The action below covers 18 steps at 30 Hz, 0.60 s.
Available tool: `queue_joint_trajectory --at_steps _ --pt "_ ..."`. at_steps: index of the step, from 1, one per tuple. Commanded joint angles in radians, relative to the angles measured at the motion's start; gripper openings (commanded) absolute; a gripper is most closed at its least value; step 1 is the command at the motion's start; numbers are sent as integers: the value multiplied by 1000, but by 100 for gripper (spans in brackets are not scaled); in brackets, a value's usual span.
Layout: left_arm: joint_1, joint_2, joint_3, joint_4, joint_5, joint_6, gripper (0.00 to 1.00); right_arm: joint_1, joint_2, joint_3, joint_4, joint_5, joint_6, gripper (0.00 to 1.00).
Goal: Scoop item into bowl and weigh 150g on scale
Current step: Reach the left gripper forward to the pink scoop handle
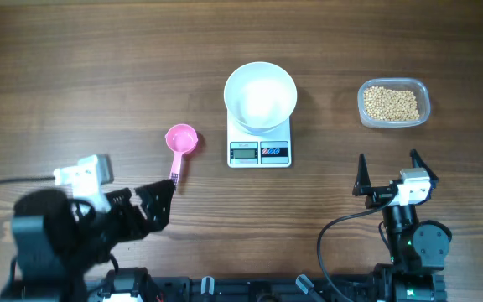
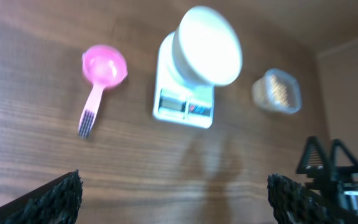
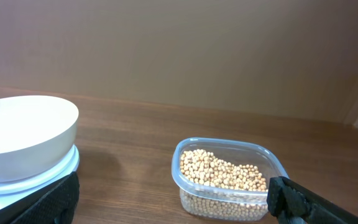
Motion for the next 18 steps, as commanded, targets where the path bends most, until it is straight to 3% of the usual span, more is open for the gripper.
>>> queue_joint_trajectory --at_steps 1,6,15,18 --pt "6 140 23 5 -3 -7 100 5 -1 -2 5 14 -9 100" --pt "6 418 103 -70 -51 -27 100 5 -1 -2 5 14 -9 100" --pt "6 842 110 -59 -76 -26 100 5 -1 -2 5 14 -9 100" --pt "6 945 108 -31 -61 29 100 5 -1 -2 5 14 -9 100"
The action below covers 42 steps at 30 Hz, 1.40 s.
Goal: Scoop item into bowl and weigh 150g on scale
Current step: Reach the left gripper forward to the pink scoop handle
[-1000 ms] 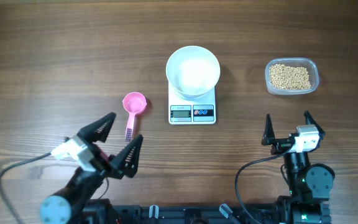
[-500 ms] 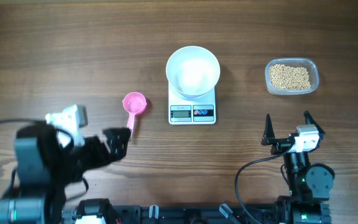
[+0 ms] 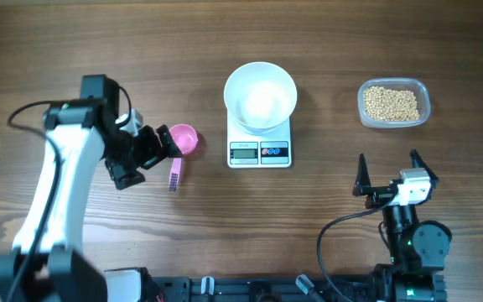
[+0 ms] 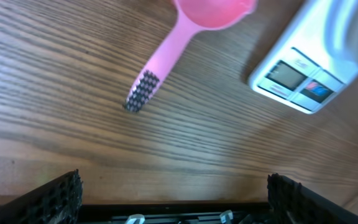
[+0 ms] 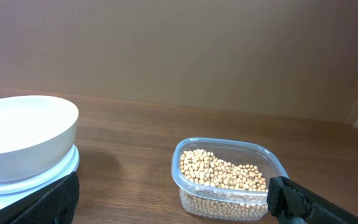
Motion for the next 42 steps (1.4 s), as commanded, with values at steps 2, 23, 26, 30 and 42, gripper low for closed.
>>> queue_joint_trajectory --at_steps 2,23,26,30,42 --pt "6 119 6 42 1 47 100 5 -1 -2 5 14 -9 100" --pt "47 225 -51 212 159 301 90 5 -1 -2 5 14 -9 100" --pt "48 225 -100 269 159 299 90 5 -1 -2 5 14 -9 100" --pt "47 225 -161 368 159 293 90 5 -1 -2 5 14 -9 100" --pt "47 225 -264 513 186 293 81 5 -1 -2 5 14 -9 100"
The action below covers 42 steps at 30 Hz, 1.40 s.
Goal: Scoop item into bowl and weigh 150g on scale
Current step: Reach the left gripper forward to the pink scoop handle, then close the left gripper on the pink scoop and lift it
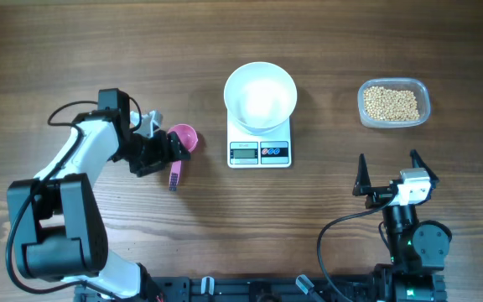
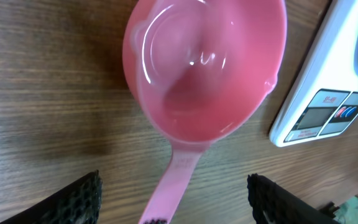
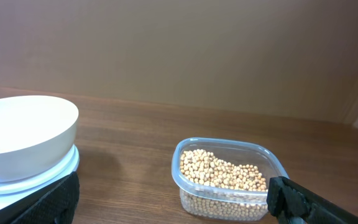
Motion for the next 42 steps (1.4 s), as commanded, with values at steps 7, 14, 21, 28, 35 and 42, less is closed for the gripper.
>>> queue_joint_trajectory --at_steps 7,14,21,28,35,42 --pt "3 8 -69 98 124 0 73 5 -1 -2 5 14 -9 100" --pt "3 8 -75 109 116 -3 70 5 -1 -2 5 14 -9 100" --pt "3 13 -103 138 116 -4 69 5 -1 -2 5 14 -9 100" --pt "3 40 -116 179 117 -34 63 5 -1 -2 5 14 -9 100" --pt "3 43 -116 187 117 -37 49 5 -1 -2 5 14 -9 100" --pt "3 42 -115 192 124 -87 39 5 -1 -2 5 14 -9 100"
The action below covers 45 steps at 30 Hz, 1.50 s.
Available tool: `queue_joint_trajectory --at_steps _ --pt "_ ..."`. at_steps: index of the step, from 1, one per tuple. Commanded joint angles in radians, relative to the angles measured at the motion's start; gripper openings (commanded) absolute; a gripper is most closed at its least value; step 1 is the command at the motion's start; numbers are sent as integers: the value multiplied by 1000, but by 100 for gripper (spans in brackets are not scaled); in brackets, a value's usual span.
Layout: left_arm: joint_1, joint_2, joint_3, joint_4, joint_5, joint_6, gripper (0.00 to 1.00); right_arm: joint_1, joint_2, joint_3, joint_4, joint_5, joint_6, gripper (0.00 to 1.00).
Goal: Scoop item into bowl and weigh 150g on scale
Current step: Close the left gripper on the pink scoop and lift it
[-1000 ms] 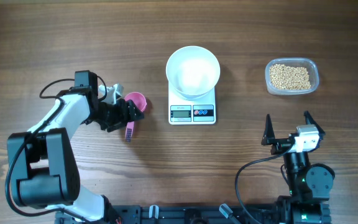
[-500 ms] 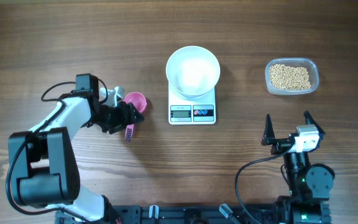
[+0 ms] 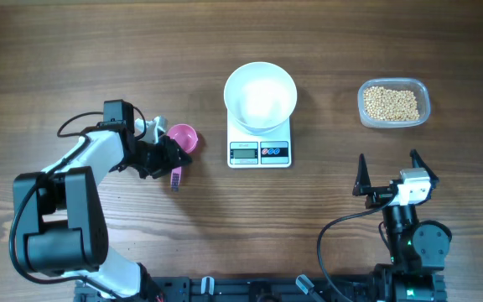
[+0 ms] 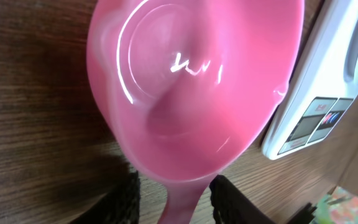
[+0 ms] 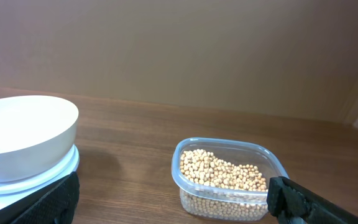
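A pink scoop (image 3: 182, 138) lies on the table left of the white scale (image 3: 260, 152), handle toward the front. My left gripper (image 3: 168, 160) is down at the handle. In the left wrist view the scoop's cup (image 4: 197, 87) fills the frame and the gripper (image 4: 174, 200) straddles the handle, with slivers of wood showing on both sides. A white bowl (image 3: 260, 96) sits on the scale. A clear tub of soybeans (image 3: 392, 103) stands at the right. My right gripper (image 3: 386, 173) rests open near the front edge, pointing at the tub (image 5: 225, 177).
The scale's display and buttons (image 4: 303, 124) lie just right of the scoop. The bowl (image 5: 23, 134) shows at the left of the right wrist view. Bare wooden table (image 3: 325, 210) stretches between the scale and the right arm.
The left gripper's jaws have narrowed around the scoop's handle and the camera sits closer to the cup. The scoop, bowl, tub and right arm are unchanged.
The left arm was low at the front left, far from the scoop. It then stood over the table beside the scoop, then lowered wide open onto the handle. Now its fingers are close on either side of the handle. The right arm never moved.
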Motion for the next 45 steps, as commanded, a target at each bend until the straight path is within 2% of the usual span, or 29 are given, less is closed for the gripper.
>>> queue_joint_trajectory --at_steps 1,2,4,12,16,22,30,35,38,45 --pt "3 14 -7 6 12 -34 36 5 -1 -2 5 14 -9 100" --pt "3 14 -7 8 12 -34 30 5 -1 -2 5 14 -9 100" --pt "3 14 -7 8 12 -34 27 5 -1 -2 5 14 -9 100" --pt "3 14 -7 19 12 -39 18 5 -1 -2 5 14 -9 100" --pt "3 13 -7 29 12 -108 15 5 -1 -2 5 14 -9 100" --pt "3 5 -6 43 31 -191 5 5 -1 -2 5 14 -9 100" --pt "5 -37 20 45 247 -192 4 5 -1 -2 5 14 -9 100" --pt "5 -100 27 46 494 -314 4 5 -1 -2 5 14 -9 100" --pt "5 -157 27 58 621 -325 4 5 -1 -2 5 14 -9 100" --pt "5 -398 27 81 615 -326 4 5 -1 -2 5 14 -9 100"
